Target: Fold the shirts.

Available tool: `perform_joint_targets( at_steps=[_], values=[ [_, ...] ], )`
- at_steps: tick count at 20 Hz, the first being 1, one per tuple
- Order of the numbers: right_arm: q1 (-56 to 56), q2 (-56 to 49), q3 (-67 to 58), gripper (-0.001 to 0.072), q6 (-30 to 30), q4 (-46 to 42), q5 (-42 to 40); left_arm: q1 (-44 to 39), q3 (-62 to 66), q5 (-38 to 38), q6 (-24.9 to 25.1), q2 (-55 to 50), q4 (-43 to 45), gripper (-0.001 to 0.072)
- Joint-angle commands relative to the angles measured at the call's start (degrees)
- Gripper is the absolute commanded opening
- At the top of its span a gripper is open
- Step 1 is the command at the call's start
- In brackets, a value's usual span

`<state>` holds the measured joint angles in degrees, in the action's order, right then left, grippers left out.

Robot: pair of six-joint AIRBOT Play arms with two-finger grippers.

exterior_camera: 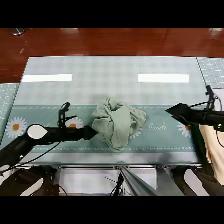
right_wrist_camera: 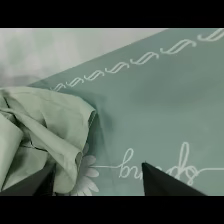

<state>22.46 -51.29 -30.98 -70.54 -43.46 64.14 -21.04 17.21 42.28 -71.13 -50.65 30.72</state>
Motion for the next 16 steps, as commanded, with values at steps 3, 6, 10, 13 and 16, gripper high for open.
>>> perform_joint_targets(
  at_steps=[3,6,10,13,16],
  values=[
    [-8.55,0.39,3.15,0.0623,-1.07,0.87,-5.14,-6.75,-0.22,-5.75,23.45,-10.62,-26.23,0.0698],
    [-12.59,0.37,3.15,0.0622,-3.63,0.74,-6.69,-7.69,2.10,0.04,29.81,-14.69,-29.88,0.0042],
    [-18.69,-3.63,3.13,0.0623,-5.25,0.15,-7.74,-3.23,4.92,8.26,31.50,-14.40,-29.86,0.0028],
    [-23.80,-9.97,3.10,0.0623,-3.93,3.72,-10.64,0.00,5.42,10.47,31.47,-14.40,-29.86,0.0029],
    [-26.27,-15.56,3.06,0.0622,0.74,13.42,-14.36,0.42,5.42,11.10,31.47,-14.40,-29.86,0.0029]
  ],
)
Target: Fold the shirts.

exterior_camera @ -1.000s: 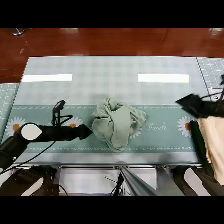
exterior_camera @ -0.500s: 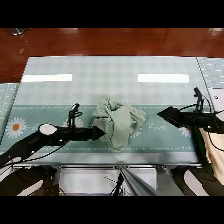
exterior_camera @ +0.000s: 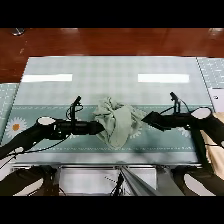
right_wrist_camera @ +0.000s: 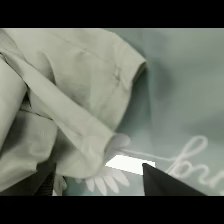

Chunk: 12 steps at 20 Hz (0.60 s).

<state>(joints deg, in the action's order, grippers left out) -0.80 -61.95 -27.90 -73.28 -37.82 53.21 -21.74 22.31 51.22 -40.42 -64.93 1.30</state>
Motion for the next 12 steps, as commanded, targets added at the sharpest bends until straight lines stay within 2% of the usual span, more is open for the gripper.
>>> perform_joint_targets(
  at_steps=[1,4,5,7,8,10,12],
  values=[
    [-3.37,-6.75,-0.13,0.0622,5.44,10.99,-3.65,1.11,0.33,2.19,0.76,-0.13,-0.44,0.0029],
    [-3.37,-11.96,-1.09,0.0598,10.21,17.59,-2.58,1.11,0.33,1.95,0.76,-0.13,-0.46,0.0029],
    [-3.37,-13.16,-1.81,0.0517,10.51,17.75,-2.23,1.14,0.33,1.92,0.76,-0.13,-0.46,0.0029],
    [-3.37,-14.84,-3.54,0.0208,11.65,17.88,-1.05,1.11,0.33,1.90,0.76,-0.13,-0.46,0.0029],
    [-3.37,-15.21,-4.66,0.0022,13.51,17.97,0.00,1.14,0.37,1.73,0.76,-0.13,-0.50,0.0029],
    [-3.10,-15.21,-9.07,0.0027,14.45,16.83,3.65,3.28,1.73,2.34,0.74,-0.02,-0.50,0.0029],
    [-1.20,-14.82,-19.96,0.0027,11.74,12.61,10.01,9.09,7.32,6.49,0.76,1.36,-0.44,0.0027]
  ],
)
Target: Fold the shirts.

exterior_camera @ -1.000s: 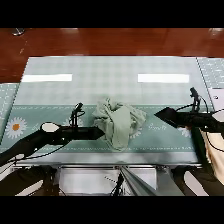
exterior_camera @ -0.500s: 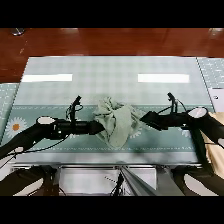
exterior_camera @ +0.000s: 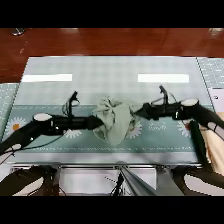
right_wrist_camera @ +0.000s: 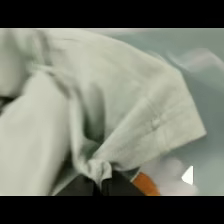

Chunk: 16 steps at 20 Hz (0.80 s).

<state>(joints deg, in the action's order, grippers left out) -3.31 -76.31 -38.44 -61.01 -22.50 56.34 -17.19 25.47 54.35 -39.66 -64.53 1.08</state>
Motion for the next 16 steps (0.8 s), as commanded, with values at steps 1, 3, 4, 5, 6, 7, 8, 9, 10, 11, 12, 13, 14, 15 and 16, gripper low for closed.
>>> perform_joint_targets(
  at_steps=[1,3,4,5,6,7,8,9,10,11,12,13,14,15,16],
  values=[
    [2.38,0.37,-16.41,0.0026,-3.15,-5.07,8.81,7.96,8.87,4.74,-0.55,2.80,-0.22,0.0026],
    [4.37,2.36,-34.47,0.0025,-9.75,-11.34,10.16,14.21,20.70,3.67,-5.31,6.75,0.44,0.0026],
    [5.16,2.89,-45.11,0.0026,-12.55,-14.47,10.64,17.20,28.11,2.64,-8.70,8.15,1.73,0.0026],
    [5.73,2.97,-55.23,0.0026,-14.53,-17.27,11.39,19.76,35.41,2.40,-11.91,8.92,3.56,0.0026],
    [6.12,2.97,-65.81,0.0026,-16.41,-20.24,12.85,21.97,42.88,2.47,-15.32,9.40,6.21,0.0026],
    [6.12,2.97,-74.88,0.0026,-17.97,-23.41,14.86,23.93,50.80,2.89,-19.10,9.84,10.25,0.0026],
    [6.12,3.23,-83.34,0.0026,-18.86,-26.49,17.79,25.40,58.18,3.72,-22.73,10.43,15.87,0.0026],
    [6.12,4.70,-87.69,0.0026,-19.21,-28.00,19.43,26.36,64.32,4.76,-26.49,11.17,22.25,0.0026],
    [6.12,7.69,-88.13,0.0026,-19.06,-28.57,19.65,26.95,69.85,6.25,-30.42,12.37,29.88,0.0026],
    [6.12,11.52,-86.97,0.0026,-18.82,-31.10,20.13,26.97,73.64,7.52,-34.25,13.84,37.13,0.0027],
    [6.10,15.50,-85.00,0.0026,-18.40,-34.23,21.14,26.91,76.06,8.66,-37.42,15.65,43.65,0.0026],
    [6.12,19.39,-82.25,0.0026,-18.40,-37.13,21.62,26.93,77.20,9.66,-39.82,18.25,49.64,0.0027],
    [6.12,23.61,-78.86,0.0026,-18.49,-41.46,21.75,26.93,77.02,10.25,-41.42,20.96,54.77,0.0027],
    [6.12,27.41,-75.58,0.0026,-19.58,-45.86,22.12,26.93,77.02,12.17,-43.04,23.67,60.26,0.0027],
    [6.12,30.99,-72.35,0.0026,-21.16,-50.29,23.08,26.93,77.00,14.84,-44.54,26.18,65.07,0.0027]
  ],
)
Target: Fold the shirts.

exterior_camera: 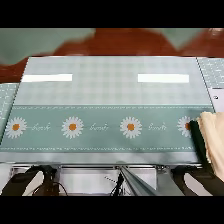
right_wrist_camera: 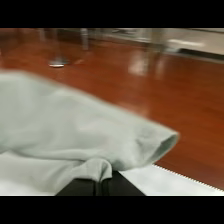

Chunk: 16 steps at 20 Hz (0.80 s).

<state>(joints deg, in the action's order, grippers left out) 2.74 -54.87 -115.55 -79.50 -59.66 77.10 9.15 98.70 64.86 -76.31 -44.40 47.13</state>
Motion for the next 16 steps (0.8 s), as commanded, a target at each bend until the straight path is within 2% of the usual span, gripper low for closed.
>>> perform_joint_targets(
  at_steps=[1,3,5,7,10,12,15,16],
  values=[
    [0.07,12.55,7.76,0.0027,-3.76,-16.72,3.50,0.59,3.69,7.21,-8.72,8.09,22.12,0.0027],
    [0.07,18.27,14.78,0.0027,-6.10,-21.66,6.32,0.59,1.90,12.96,-9.09,11.54,23.82,0.0028],
    [0.07,22.75,23.10,0.0027,-8.28,-22.80,9.64,0.57,-3.19,18.34,-11.06,14.25,22.27,0.0028],
    [0.07,26.38,33.09,0.0027,-9.99,-22.27,10.78,0.59,-12.28,21.14,-11.65,16.33,17.31,0.0028],
    [0.07,29.11,50.69,0.0027,-10.97,-20.90,10.47,0.52,-30.71,20.85,-11.30,17.18,7.19,0.0028],
    [0.07,28.96,62.14,0.0027,-10.88,-20.85,5.86,0.46,-44.48,15.65,-9.07,16.65,2.23,0.0028],
    [0.07,24.83,75.63,0.0027,-12.94,-23.56,-10.40,0.46,-61.86,1.03,-4.70,13.68,-5.51,0.0028],
    [0.07,21.29,76.76,0.0027,-14.05,-24.57,-14.03,0.46,-65.29,-3.34,-1.70,11.58,-8.52,0.0028]
  ],
)
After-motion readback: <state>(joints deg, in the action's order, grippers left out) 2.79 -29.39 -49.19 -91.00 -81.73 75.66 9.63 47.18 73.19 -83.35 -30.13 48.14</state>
